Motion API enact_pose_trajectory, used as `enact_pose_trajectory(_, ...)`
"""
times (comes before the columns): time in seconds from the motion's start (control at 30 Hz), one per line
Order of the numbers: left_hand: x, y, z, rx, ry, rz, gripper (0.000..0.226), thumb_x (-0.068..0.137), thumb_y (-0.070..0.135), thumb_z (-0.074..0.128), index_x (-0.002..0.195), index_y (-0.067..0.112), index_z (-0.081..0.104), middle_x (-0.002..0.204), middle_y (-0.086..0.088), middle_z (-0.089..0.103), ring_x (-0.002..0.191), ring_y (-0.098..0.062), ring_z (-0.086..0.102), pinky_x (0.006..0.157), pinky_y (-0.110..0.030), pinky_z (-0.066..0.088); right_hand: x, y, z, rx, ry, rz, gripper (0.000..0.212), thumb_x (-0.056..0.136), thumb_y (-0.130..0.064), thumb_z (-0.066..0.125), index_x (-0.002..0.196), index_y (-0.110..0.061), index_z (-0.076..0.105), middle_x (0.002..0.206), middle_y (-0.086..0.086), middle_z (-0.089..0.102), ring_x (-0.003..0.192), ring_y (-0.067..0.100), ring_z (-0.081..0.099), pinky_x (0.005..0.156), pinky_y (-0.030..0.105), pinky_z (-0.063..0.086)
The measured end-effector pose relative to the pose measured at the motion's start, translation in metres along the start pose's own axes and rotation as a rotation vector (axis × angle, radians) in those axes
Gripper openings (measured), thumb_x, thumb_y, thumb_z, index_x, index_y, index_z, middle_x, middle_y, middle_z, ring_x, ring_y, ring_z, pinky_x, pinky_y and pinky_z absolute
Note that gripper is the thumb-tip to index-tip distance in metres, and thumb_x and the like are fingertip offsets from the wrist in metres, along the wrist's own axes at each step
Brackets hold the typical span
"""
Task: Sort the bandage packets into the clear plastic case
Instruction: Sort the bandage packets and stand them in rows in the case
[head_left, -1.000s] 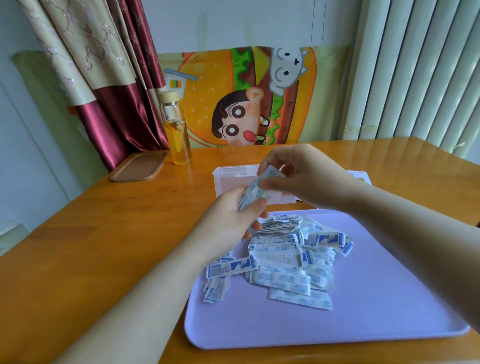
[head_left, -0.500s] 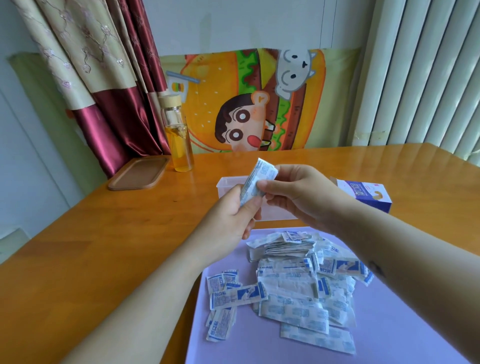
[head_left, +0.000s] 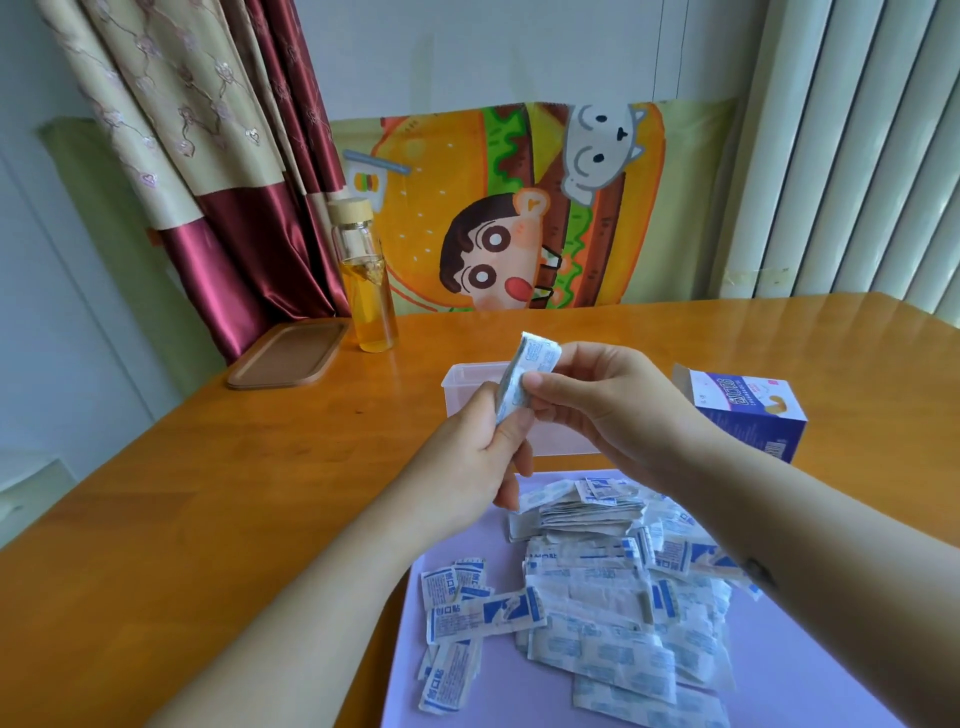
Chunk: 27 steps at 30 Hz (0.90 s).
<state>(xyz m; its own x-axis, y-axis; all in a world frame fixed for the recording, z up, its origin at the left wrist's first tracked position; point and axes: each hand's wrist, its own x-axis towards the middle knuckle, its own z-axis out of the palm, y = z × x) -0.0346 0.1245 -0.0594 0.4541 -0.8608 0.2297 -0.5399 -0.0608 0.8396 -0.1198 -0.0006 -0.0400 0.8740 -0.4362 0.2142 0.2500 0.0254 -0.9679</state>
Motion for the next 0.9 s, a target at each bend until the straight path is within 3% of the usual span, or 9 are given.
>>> enact_pose_trajectory(0.1,0.0,0.001,-0.001,-0.015,-0.047,0.005,0.024,0.099,0.031,0.038,0.122,0.025,0.043,0.08,0.006,0.06,0.053,-0.011,0.052,0.058,-0.027,0.047,-0.001,-0.002,-0.006,-0.107,0.017,-0.037,0.005,0.081,-0.006,0.066,0.081,-0.001,0.064,0.079,0.017,0.064,0.072,0.021,0.059,0.073,0.027,0.053)
enact_pose_trajectory(0.23,0.003,0.001,0.0,-0.104,-0.071,0.009,0.024,0.1,0.025,0.04,0.123,0.027,0.045,0.094,0.007,0.063,0.054,-0.008,0.05,0.061,-0.024,0.048,-0.002,-0.008,-0.014,-0.208,-0.031,-0.079,0.006,0.076,-0.017,0.07,0.078,-0.011,0.068,0.077,0.012,0.065,0.071,0.019,0.059,0.074,0.028,0.05)
enact_pose_trajectory(0.37,0.006,0.004,0.008,-0.129,-0.072,0.023,0.02,0.1,0.026,0.038,0.117,0.023,0.048,0.083,0.009,0.06,0.055,-0.01,0.048,0.064,-0.027,0.048,-0.005,-0.012,-0.023,-0.202,-0.102,-0.069,0.025,0.069,-0.024,0.07,0.088,-0.008,0.068,0.088,0.02,0.065,0.078,0.026,0.058,0.081,0.037,0.051)
enact_pose_trajectory(0.53,0.015,0.008,0.012,-0.123,-0.07,0.037,0.022,0.1,0.032,0.035,0.103,0.02,0.054,0.076,0.006,0.056,0.055,-0.01,0.045,0.061,-0.026,0.045,-0.012,-0.011,-0.024,-0.377,-0.056,-0.096,0.013,0.083,-0.013,0.068,0.095,-0.011,0.07,0.081,0.007,0.069,0.068,0.011,0.057,0.067,0.019,0.05)
enact_pose_trajectory(0.63,0.021,0.01,0.012,-0.149,-0.04,0.02,0.019,0.1,0.031,0.036,0.097,0.024,0.054,0.074,0.006,0.055,0.054,-0.01,0.044,0.059,-0.027,0.045,-0.006,-0.009,-0.02,-0.421,0.038,-0.128,0.01,0.085,-0.013,0.067,0.095,-0.015,0.07,0.077,0.001,0.068,0.063,0.007,0.055,0.061,0.017,0.048)
enact_pose_trajectory(0.8,0.038,0.009,0.006,-0.144,-0.004,0.004,0.023,0.101,0.028,0.036,0.104,0.016,0.054,0.076,0.001,0.056,0.051,-0.009,0.043,0.058,-0.029,0.044,0.008,-0.008,-0.011,-0.506,0.103,-0.222,0.008,0.088,-0.008,0.063,0.095,-0.007,0.066,0.059,-0.015,0.063,0.047,0.003,0.051,0.051,0.014,0.042)
enact_pose_trajectory(0.9,0.046,0.008,-0.006,-0.049,0.028,0.0,0.02,0.098,0.033,0.042,0.111,0.023,0.054,0.087,-0.001,0.063,0.056,-0.009,0.049,0.06,-0.03,0.047,0.019,-0.012,-0.009,-0.48,0.143,-0.269,0.008,0.088,-0.005,0.061,0.095,-0.005,0.065,0.064,-0.013,0.062,0.048,-0.002,0.05,0.051,0.009,0.041)
